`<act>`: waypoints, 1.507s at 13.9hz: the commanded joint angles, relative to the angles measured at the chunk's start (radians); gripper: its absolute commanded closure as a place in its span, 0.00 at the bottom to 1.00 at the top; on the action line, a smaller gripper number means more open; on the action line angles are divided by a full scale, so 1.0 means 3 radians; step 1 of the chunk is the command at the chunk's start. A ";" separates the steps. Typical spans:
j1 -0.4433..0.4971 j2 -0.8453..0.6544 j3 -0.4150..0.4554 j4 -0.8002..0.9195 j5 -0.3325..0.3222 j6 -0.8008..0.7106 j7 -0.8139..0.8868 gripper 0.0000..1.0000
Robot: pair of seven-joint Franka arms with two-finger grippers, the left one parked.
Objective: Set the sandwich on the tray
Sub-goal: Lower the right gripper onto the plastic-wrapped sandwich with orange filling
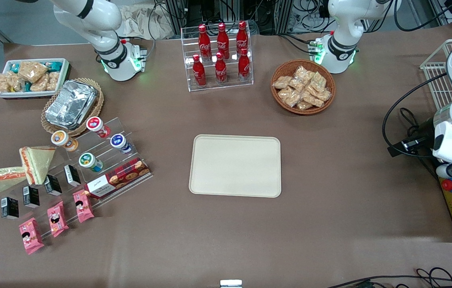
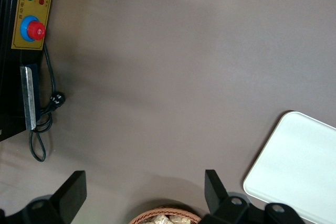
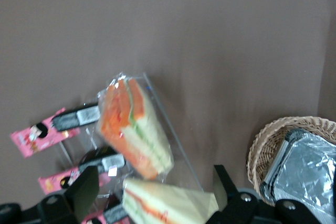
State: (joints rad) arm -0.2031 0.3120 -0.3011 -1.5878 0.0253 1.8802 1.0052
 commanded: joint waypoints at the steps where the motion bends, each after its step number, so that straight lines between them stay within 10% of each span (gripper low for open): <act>1: -0.0100 0.0146 0.0012 0.0098 0.0196 0.0118 0.0024 0.04; 21: -0.0039 0.0489 0.0042 0.0036 0.0289 0.0559 -0.0001 0.04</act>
State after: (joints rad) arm -0.2175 0.4408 -0.2860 -1.5884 0.1027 2.0273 1.0050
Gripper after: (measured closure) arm 0.031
